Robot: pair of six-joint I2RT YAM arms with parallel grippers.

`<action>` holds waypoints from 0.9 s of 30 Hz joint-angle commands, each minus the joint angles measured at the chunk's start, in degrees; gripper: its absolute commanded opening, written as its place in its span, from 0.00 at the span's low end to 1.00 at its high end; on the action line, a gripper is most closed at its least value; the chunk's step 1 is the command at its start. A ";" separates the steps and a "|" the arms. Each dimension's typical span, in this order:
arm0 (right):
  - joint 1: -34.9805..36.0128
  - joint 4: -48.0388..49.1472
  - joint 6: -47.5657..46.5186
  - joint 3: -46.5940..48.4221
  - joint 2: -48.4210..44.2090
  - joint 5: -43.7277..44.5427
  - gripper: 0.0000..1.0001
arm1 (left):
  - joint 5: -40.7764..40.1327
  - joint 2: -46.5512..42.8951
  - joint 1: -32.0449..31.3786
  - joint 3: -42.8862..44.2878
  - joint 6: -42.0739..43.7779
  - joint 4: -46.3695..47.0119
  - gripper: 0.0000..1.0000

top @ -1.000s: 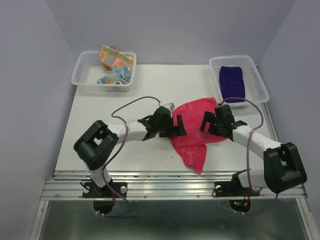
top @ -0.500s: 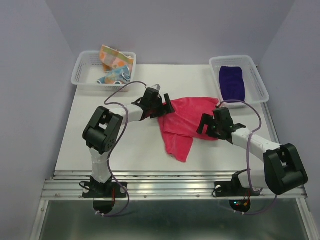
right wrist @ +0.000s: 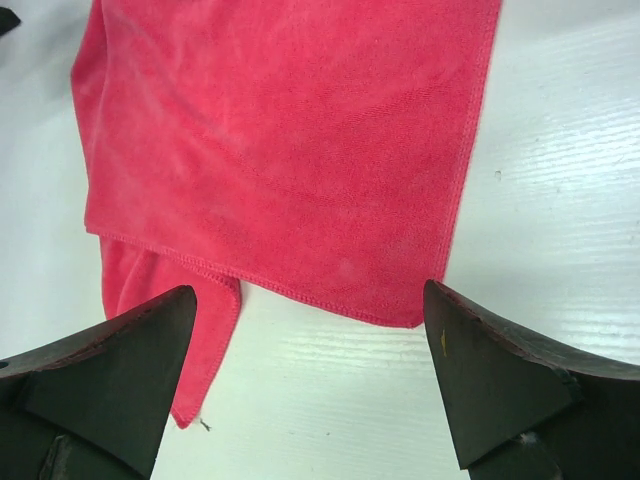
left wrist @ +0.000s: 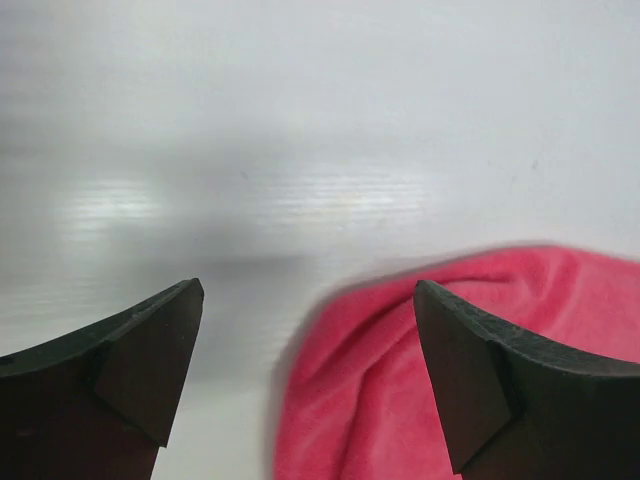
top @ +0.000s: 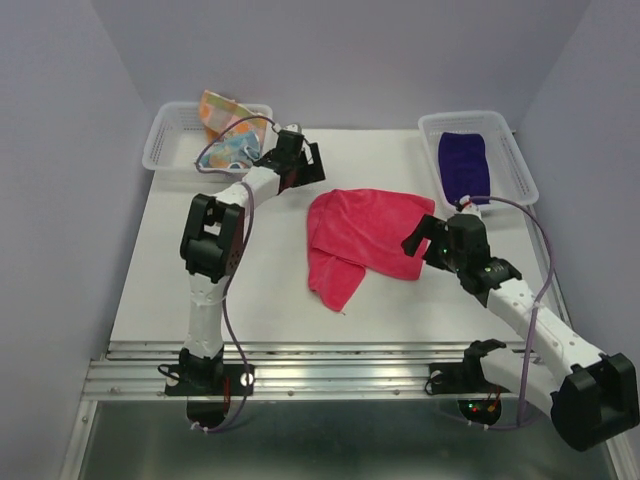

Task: Fold and stack the towels
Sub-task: Flatten out the crumpled towel

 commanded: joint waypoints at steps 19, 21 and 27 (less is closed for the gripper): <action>-0.08 -16.61 4.27 7.25 -14.11 31.47 1.00 | 3.49 -15.47 -36.34 -16.09 13.27 8.54 0.99; -0.08 -16.87 3.83 7.16 -14.73 31.30 1.00 | 3.57 -13.17 -37.57 -12.93 13.62 7.40 0.98; -0.08 -16.96 2.86 6.90 -14.91 31.04 1.00 | 2.61 -6.66 -40.13 -7.04 14.42 5.19 0.97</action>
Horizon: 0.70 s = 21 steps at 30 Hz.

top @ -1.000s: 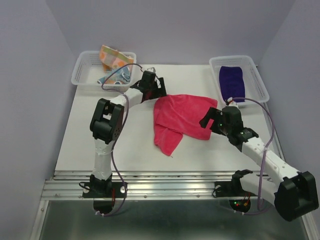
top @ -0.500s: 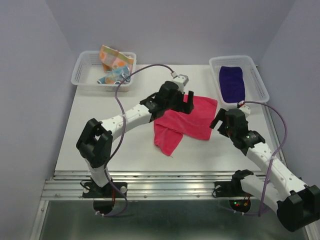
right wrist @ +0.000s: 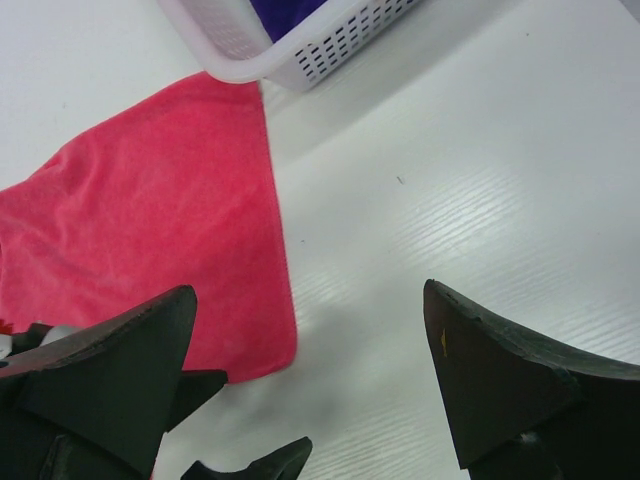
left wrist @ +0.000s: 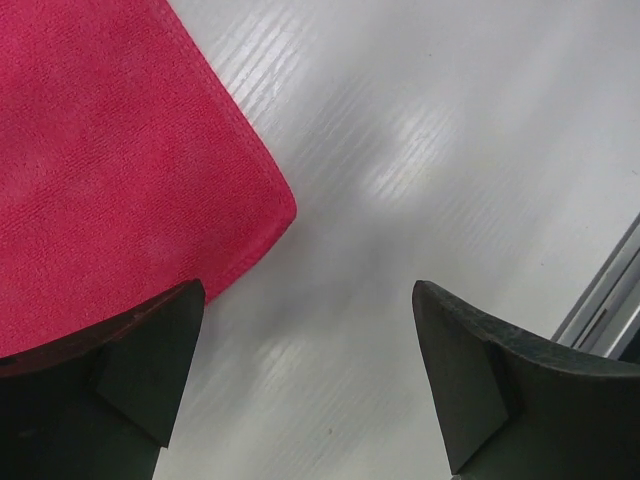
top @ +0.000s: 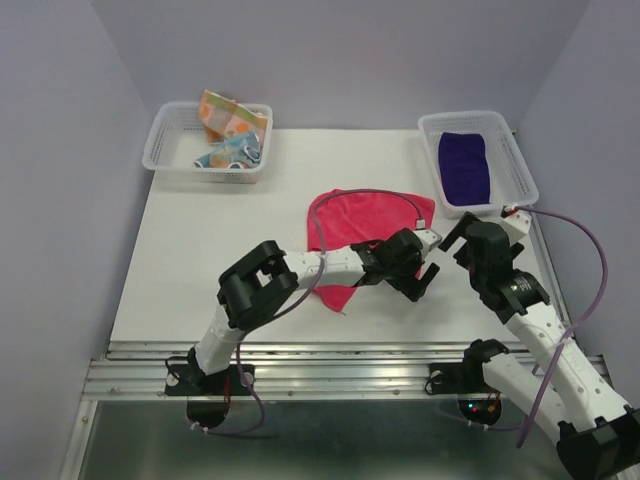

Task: Fold and stack the towels
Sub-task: Flatten out the crumpled towel

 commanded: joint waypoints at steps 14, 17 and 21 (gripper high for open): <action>-0.15 1.82 -2.16 1.80 -0.18 -0.96 1.00 | -2.57 7.97 -0.92 12.05 4.90 -4.03 0.86; -0.15 1.82 -1.98 1.98 0.17 -0.43 1.00 | -3.42 8.85 -1.71 11.52 4.82 -3.42 0.82; -0.15 1.73 -1.89 2.15 0.26 -0.78 1.00 | -6.06 10.51 -1.97 11.95 4.12 -3.41 0.74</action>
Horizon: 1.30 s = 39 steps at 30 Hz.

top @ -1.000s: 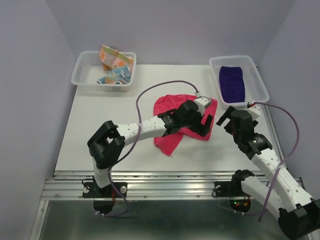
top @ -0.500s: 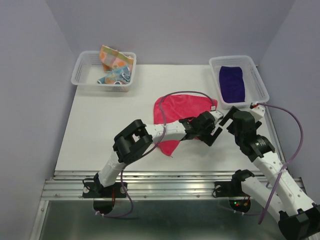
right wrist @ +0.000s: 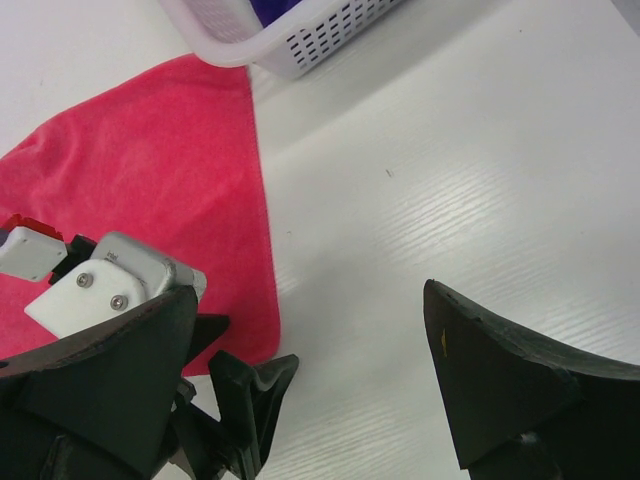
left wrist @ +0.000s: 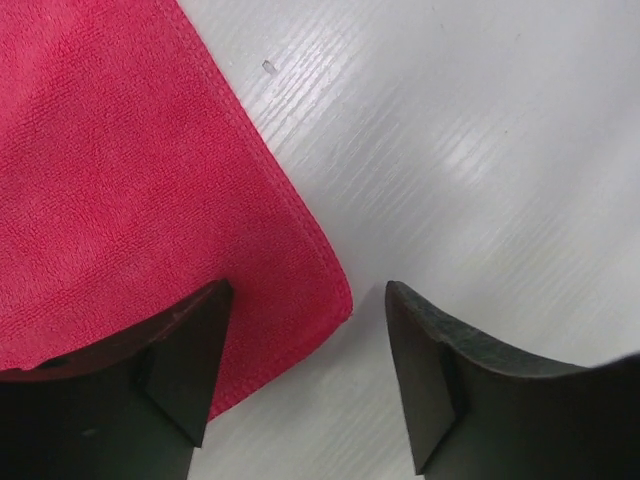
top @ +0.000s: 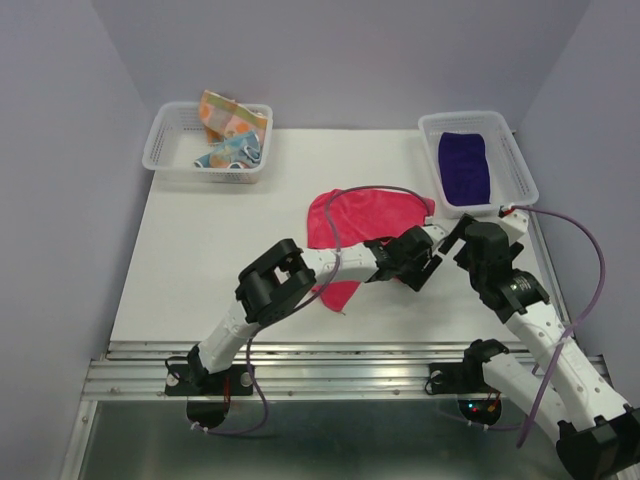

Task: Fold and stack the towels
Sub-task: Flatten out the crumpled towel

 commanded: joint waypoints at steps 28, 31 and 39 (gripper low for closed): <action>-0.15 11.26 0.95 -0.31 14.65 -10.15 1.00 | -9.94 -25.41 -2.08 -36.08 -12.17 6.67 0.00; -0.15 13.46 1.22 -0.57 18.26 -8.66 1.00 | -11.08 -26.74 -2.00 -38.98 -12.97 7.46 0.00; -3.83 18.11 0.51 1.71 31.01 -7.58 0.96 | -10.64 -30.52 -2.00 -41.97 -13.14 8.35 0.00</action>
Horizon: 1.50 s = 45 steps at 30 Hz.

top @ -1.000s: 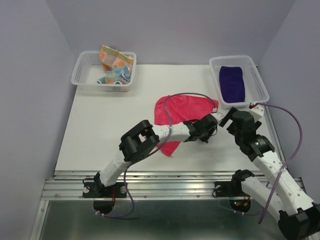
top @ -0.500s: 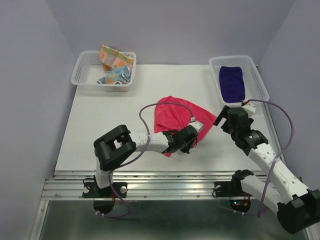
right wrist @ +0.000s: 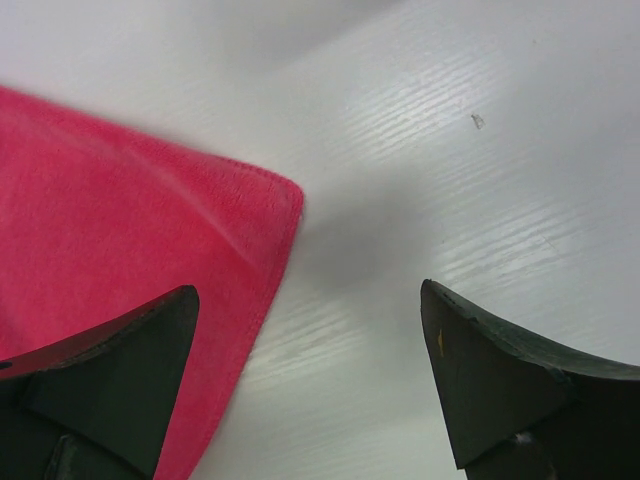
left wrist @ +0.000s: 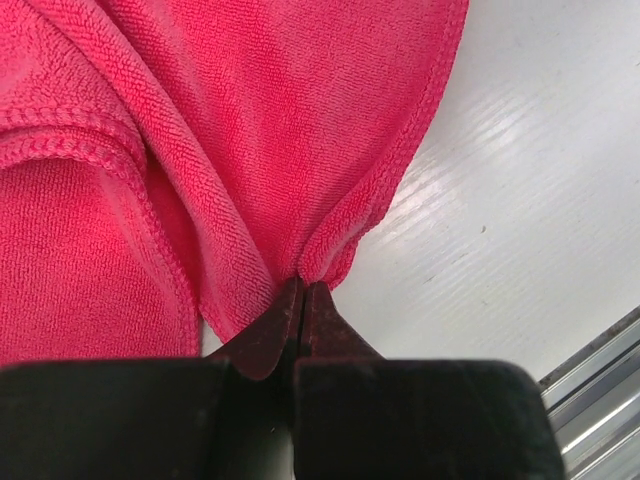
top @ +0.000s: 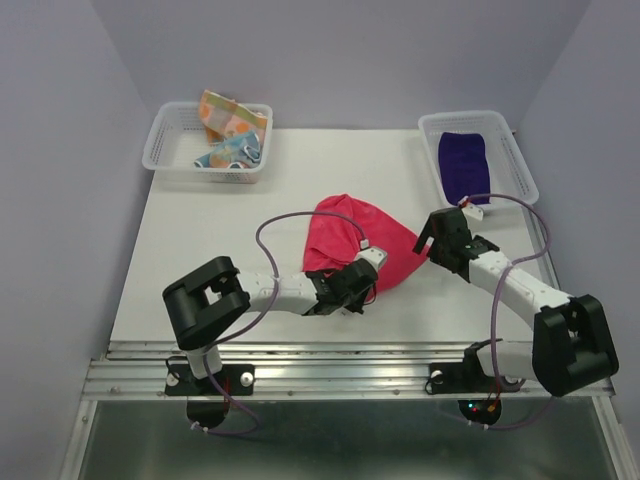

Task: Fold and stack the towels
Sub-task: Flatten out the crumpled towel

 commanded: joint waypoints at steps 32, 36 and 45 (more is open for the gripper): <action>-5.67 11.00 -5.19 0.95 12.26 -13.83 0.01 | -4.69 -10.98 -0.29 -4.02 -1.34 0.17 0.00; -5.67 11.62 -6.51 1.03 3.14 -17.25 0.01 | -8.55 -16.44 0.06 -2.27 0.14 -0.53 0.00; -5.67 10.56 -7.57 12.01 -14.29 -26.14 0.01 | -13.05 -28.83 3.83 13.09 11.73 -5.37 0.00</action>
